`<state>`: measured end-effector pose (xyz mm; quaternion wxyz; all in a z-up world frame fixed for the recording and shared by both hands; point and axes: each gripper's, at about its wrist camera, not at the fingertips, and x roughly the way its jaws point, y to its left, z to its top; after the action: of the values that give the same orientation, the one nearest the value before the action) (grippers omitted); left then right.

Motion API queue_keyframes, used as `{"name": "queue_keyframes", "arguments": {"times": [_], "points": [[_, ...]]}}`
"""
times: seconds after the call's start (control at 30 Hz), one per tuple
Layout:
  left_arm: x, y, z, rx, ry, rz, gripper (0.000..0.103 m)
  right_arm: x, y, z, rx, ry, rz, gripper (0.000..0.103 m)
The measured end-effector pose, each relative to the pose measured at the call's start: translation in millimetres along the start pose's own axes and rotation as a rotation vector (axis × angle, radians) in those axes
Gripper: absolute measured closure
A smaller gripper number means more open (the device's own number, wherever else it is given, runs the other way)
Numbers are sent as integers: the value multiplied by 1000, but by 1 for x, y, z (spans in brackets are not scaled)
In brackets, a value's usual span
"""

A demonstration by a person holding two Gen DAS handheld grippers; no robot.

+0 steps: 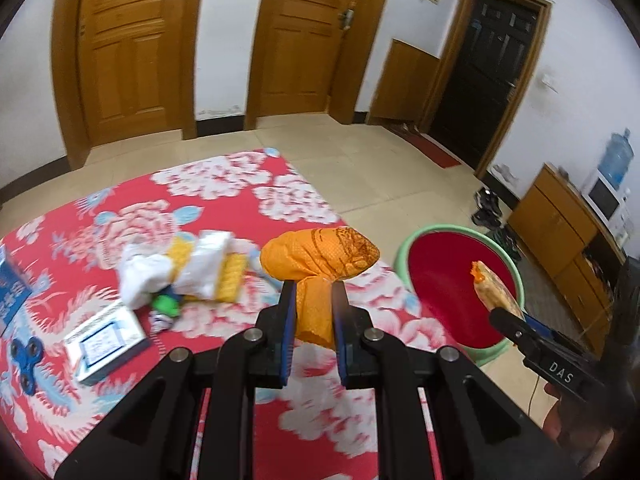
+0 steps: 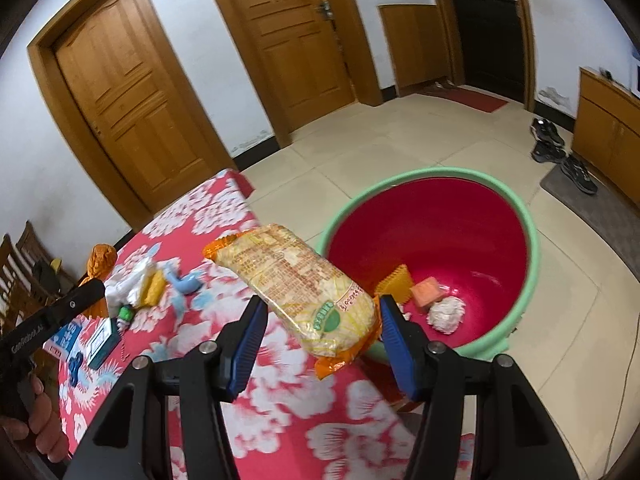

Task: Collect trash
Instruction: 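Carry the orange cloth and bread bag over the red basin with both tools, then open both tools to drop the orange cloth and bread bag into the basin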

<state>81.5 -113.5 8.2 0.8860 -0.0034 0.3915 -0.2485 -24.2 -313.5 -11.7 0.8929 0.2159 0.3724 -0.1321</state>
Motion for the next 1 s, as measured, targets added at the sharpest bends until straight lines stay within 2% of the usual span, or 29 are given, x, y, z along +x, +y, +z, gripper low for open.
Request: {"name": "queue_keyframes", "arguments": {"times": [0.53,1.0], "points": [[64,-78,-5,133,98,-69,87,18,-64,11,111,10,-73,43],[118,-129,-15,228,186,-119,87,38,-110,17,186,32,-115,43]]}}
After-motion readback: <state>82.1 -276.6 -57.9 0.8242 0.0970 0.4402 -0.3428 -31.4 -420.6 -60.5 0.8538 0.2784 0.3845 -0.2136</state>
